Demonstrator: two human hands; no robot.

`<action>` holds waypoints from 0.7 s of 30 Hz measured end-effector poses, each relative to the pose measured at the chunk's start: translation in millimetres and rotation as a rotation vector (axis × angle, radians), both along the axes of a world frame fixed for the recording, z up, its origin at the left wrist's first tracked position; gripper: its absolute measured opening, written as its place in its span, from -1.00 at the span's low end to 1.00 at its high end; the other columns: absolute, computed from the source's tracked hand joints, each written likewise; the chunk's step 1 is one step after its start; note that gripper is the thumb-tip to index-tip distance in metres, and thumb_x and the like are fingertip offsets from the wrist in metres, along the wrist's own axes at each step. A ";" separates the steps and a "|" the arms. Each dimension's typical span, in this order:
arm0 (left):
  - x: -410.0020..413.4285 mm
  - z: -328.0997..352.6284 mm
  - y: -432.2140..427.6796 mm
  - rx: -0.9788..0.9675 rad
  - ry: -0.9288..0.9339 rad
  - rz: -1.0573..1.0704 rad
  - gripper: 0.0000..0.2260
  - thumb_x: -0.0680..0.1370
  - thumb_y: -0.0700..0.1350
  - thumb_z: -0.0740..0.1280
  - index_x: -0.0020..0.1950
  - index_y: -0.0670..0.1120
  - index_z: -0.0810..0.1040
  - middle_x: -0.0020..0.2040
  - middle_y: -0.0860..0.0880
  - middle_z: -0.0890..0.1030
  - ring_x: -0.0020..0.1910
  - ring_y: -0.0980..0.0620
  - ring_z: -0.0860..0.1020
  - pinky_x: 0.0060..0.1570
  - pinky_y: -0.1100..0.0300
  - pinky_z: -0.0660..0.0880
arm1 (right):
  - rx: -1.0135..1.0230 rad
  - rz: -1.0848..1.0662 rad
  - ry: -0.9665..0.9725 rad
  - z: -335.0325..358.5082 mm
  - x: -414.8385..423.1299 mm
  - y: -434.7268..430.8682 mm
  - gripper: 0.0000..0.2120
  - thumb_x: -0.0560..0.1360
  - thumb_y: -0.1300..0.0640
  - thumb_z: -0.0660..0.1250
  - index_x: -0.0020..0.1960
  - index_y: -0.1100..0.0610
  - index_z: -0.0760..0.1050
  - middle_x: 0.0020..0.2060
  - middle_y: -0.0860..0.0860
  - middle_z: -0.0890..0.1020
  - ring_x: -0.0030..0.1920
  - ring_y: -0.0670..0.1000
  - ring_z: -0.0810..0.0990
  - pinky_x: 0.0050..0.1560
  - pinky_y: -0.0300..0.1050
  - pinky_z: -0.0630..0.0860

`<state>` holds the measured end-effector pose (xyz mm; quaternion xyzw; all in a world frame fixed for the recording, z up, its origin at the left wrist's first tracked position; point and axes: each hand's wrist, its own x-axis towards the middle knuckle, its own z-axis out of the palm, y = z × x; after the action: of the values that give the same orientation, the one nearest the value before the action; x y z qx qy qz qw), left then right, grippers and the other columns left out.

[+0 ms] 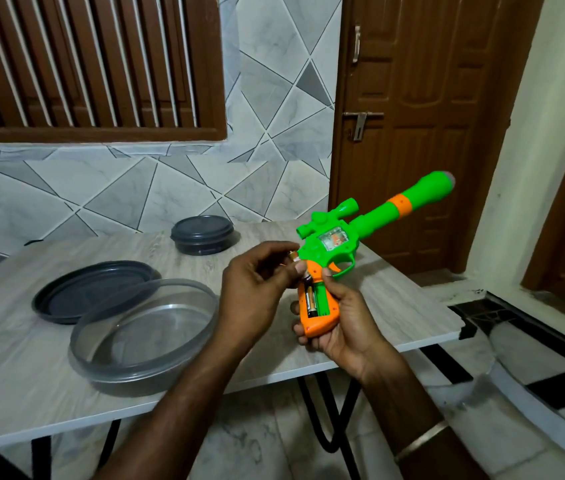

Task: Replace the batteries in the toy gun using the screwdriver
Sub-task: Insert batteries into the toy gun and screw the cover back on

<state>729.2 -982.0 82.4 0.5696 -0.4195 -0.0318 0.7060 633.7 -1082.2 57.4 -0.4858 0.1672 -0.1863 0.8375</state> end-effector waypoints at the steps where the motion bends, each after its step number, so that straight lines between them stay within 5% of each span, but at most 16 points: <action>1: -3.2 -1.0 -3.5 0.006 -0.031 -0.010 -0.74 0.45 -0.29 0.51 0.12 -0.15 0.68 -0.14 -0.16 0.67 -0.17 0.05 0.66 -0.15 0.15 0.62 | 0.036 0.007 -0.013 0.1 1.5 1.2 -0.55 0.59 -0.18 0.13 0.06 0.18 0.56 -0.20 0.16 0.61 -0.33 0.11 0.56 -0.33 -0.13 0.49; 5: -11.7 -7.5 -11.2 0.073 -0.164 0.071 -0.77 0.43 -0.28 0.52 0.04 -0.07 0.66 -0.20 -0.01 0.68 -0.16 0.04 0.67 -0.09 0.12 0.62 | 0.224 0.013 -0.129 1.6 2.6 1.5 -0.57 0.59 -0.03 0.19 0.35 0.17 0.49 0.27 0.21 0.57 0.19 0.16 0.55 0.22 0.08 0.44; 8: -11.5 -11.0 -12.2 0.092 -0.191 0.080 -0.83 0.42 -0.28 0.52 -0.05 -0.08 0.66 -0.22 -0.01 0.69 -0.17 0.02 0.68 -0.13 0.11 0.62 | 0.284 0.030 -0.174 -4.3 0.3 -5.0 -0.61 0.61 0.01 0.16 0.31 0.19 0.50 0.18 0.20 0.61 0.17 0.15 0.54 0.37 0.12 0.29; 15: -8.2 -16.0 -16.9 0.202 -0.186 0.125 -0.89 0.43 -0.26 0.54 -0.10 -0.13 0.68 -0.22 0.00 0.71 -0.18 0.07 0.69 -0.15 0.16 0.61 | 0.277 0.051 -0.205 -13.9 3.2 -8.3 -0.70 0.53 0.07 0.18 0.12 0.18 0.58 0.02 0.18 0.59 -0.07 0.12 0.57 -0.07 -0.01 0.40; 21: -10.1 -18.3 -25.4 0.245 -0.178 0.159 -0.93 0.41 -0.23 0.56 -0.17 -0.10 0.72 -0.28 0.10 0.68 -0.27 0.29 0.61 -0.24 0.46 0.46 | 0.293 -0.023 -0.196 -22.6 8.0 -9.0 -0.74 0.58 0.09 0.13 0.14 0.13 0.53 -0.02 0.12 0.62 -0.11 0.06 0.60 -0.23 -0.09 0.47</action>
<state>719.0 -1007.4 64.1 0.6835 -0.4268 0.0236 0.5917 641.7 -1091.2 34.8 -0.3362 0.1159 -0.2161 0.9093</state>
